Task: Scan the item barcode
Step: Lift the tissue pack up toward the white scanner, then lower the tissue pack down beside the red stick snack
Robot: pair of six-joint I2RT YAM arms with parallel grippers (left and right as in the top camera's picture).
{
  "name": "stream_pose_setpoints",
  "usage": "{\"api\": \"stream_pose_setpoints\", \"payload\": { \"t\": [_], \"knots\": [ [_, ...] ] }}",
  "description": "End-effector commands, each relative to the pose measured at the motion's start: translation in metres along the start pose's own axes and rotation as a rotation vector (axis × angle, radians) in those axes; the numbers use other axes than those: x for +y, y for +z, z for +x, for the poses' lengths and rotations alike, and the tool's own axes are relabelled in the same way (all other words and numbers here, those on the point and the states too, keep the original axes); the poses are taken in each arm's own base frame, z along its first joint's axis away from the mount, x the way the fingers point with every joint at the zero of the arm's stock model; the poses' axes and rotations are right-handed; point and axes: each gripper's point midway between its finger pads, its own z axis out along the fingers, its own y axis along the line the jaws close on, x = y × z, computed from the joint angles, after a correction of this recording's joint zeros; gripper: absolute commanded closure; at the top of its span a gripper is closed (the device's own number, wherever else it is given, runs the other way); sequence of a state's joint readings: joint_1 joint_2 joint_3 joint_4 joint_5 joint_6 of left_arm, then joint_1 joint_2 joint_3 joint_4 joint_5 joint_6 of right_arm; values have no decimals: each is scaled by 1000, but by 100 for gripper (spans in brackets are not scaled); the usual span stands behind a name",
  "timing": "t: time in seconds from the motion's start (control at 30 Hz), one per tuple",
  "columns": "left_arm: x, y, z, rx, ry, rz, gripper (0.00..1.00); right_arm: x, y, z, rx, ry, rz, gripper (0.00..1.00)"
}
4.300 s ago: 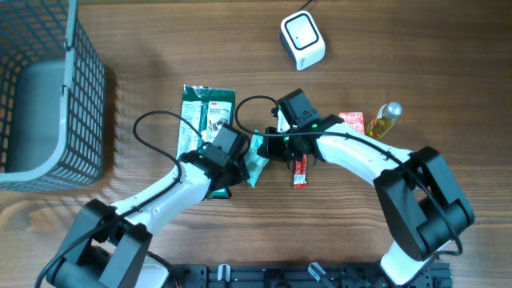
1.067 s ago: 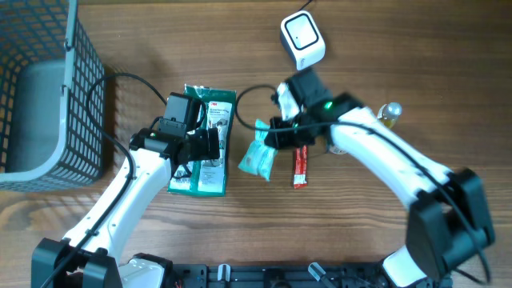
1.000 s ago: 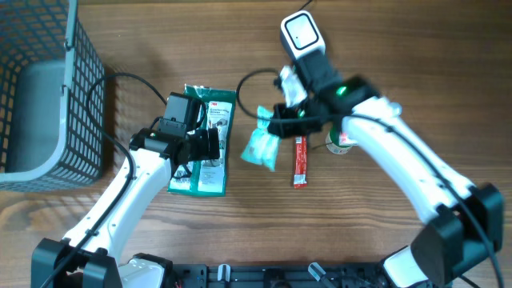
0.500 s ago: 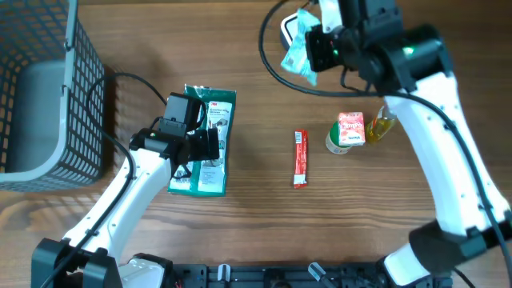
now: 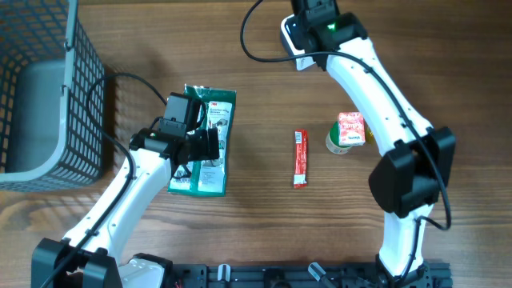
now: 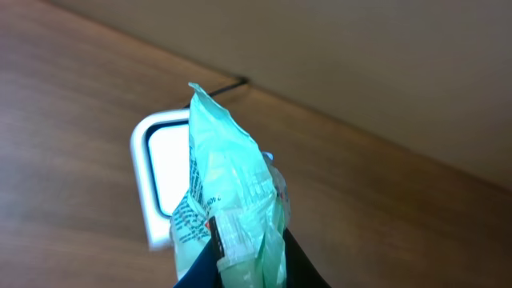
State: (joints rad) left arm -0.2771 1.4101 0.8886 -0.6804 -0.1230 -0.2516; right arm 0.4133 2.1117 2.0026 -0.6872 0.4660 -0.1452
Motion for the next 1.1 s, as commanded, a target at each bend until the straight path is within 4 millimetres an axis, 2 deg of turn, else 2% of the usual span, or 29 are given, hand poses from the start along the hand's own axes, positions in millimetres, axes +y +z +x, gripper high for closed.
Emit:
{"api": "stream_pose_setpoints", "payload": {
  "t": [0.0, 0.2, 0.3, 0.47, 0.5, 0.57, 0.7, 0.8, 0.87, 1.07],
  "knots": [
    [3, 1, -3, -5, 6, -10, 0, -20, 15, 1, 2, -26, 173, 96],
    [3, 1, -3, -5, 6, -10, 0, -15, 33, -14, -73, 25, 202, 96],
    [3, 1, -3, -5, 6, -10, 0, -8, 48, -11, -73, 2, 214, 96],
    [3, 1, -3, -5, 7, -10, 0, 7, 74, 9, -23, -56, 238, 96],
    [3, 1, -3, -5, 6, -10, 0, 11, 74, 9, -26, -60, 225, 96],
    [3, 1, -3, -5, 6, -10, 0, 34, 75, 6, -43, -79, 125, 96],
    [3, 1, -3, -5, 6, -10, 0, 68, 70, 4, -60, -92, 3, 96],
    [3, 1, -3, -5, 7, -10, 0, 88, 67, 6, -60, -57, -91, 96],
    [3, 1, -3, -5, 6, -10, 0, 94, 67, 12, -37, -35, -125, 96],
    [3, 1, -3, -5, 6, -10, 0, 93, 67, 22, 4, -13, -128, 96]
  ]
}}
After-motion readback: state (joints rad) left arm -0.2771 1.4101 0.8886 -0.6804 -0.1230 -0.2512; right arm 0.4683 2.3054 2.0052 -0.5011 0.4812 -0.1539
